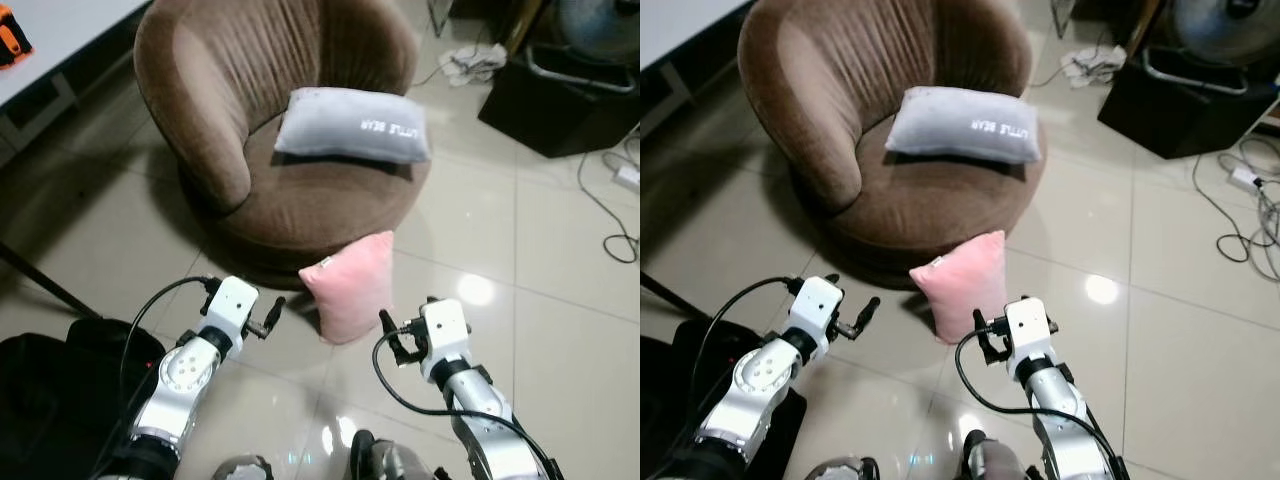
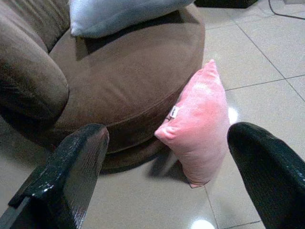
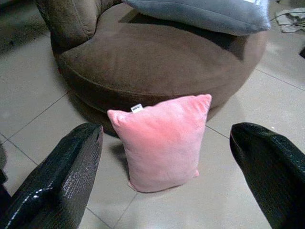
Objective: Move the pillow to the sofa from floor
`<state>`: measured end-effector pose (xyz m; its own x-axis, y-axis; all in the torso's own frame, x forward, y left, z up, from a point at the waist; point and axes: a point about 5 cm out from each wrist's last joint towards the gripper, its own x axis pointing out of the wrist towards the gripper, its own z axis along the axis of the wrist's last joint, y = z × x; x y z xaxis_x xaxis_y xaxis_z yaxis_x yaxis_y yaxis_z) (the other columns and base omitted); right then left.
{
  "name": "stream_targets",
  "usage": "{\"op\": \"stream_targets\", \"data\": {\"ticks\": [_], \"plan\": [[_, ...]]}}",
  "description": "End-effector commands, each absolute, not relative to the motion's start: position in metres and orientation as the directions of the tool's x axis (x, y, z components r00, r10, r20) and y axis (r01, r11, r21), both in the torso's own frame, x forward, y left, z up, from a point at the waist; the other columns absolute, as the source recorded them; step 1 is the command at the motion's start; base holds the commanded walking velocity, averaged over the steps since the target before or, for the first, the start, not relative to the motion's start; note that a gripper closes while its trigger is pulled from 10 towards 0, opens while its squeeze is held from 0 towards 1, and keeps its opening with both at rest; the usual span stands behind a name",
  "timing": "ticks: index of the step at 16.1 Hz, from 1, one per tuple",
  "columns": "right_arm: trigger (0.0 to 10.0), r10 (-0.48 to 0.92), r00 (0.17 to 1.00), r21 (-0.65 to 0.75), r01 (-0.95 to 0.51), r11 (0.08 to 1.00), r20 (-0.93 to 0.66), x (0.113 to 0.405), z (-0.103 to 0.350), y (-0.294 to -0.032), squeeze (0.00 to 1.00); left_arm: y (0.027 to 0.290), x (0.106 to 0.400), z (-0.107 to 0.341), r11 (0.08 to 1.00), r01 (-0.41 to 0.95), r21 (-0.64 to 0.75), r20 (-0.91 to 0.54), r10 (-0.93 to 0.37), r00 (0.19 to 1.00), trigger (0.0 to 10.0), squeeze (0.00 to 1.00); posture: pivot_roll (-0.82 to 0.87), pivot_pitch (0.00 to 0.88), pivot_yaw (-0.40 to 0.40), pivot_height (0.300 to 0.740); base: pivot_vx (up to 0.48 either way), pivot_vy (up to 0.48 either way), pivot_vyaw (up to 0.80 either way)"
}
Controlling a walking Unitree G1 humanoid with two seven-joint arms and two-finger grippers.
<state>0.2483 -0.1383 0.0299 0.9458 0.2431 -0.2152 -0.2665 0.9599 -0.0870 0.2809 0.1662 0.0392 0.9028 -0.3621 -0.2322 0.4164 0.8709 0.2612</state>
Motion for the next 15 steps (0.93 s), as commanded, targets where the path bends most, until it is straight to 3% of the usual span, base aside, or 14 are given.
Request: {"op": "stream_targets", "data": {"ticks": [1,5,6,10,15], "plan": [[10.0,0.251,0.947,-0.089,-0.273,0.958,-0.202,0.2467,0.0319,-0.1372,0.09,0.1666,0.2763,0.035,0.867,0.422,0.264,-0.256,-0.358,0.898,10.0,1.0,0.07,0.205,-0.037,0.74,0.454,0.0,0.0],[10.0,0.255,0.943,-0.087,-0.279,0.956,-0.216,0.2466,0.0297,-0.1367,0.09,0.1615,0.2736,0.0349,0.842,0.464,0.275,-0.273,-0.395,0.877,10.0,1.0,0.07,0.21,-0.03,0.74,0.45,0.0,0.0],[10.0,0.257,0.942,-0.088,-0.281,0.956,-0.215,0.2468,0.0291,-0.1363,0.09,0.1622,0.274,0.0345,0.832,0.467,0.299,-0.285,-0.389,0.876,10.0,0.0,0.07,0.21,-0.029,0.74,0.3,-0.371,0.0],[10.0,0.268,0.941,-0.088,-0.29,0.953,-0.206,0.2477,0.0301,-0.1328,0.09,0.1634,0.2763,0.037,0.82,0.456,0.347,-0.278,-0.375,0.885,10.0,0.0,0.07,0.209,-0.024,0.74,0.0,-0.455,0.0],[10.0,0.256,0.945,-0.105,-0.281,0.954,-0.204,0.249,0.0326,-0.1305,0.11,0.1629,0.2763,0.0413,0.826,0.459,0.326,-0.249,-0.394,0.885,10.0,0.0,0.07,0.211,-0.02,0.74,0.0,0.0,0.0]]}}
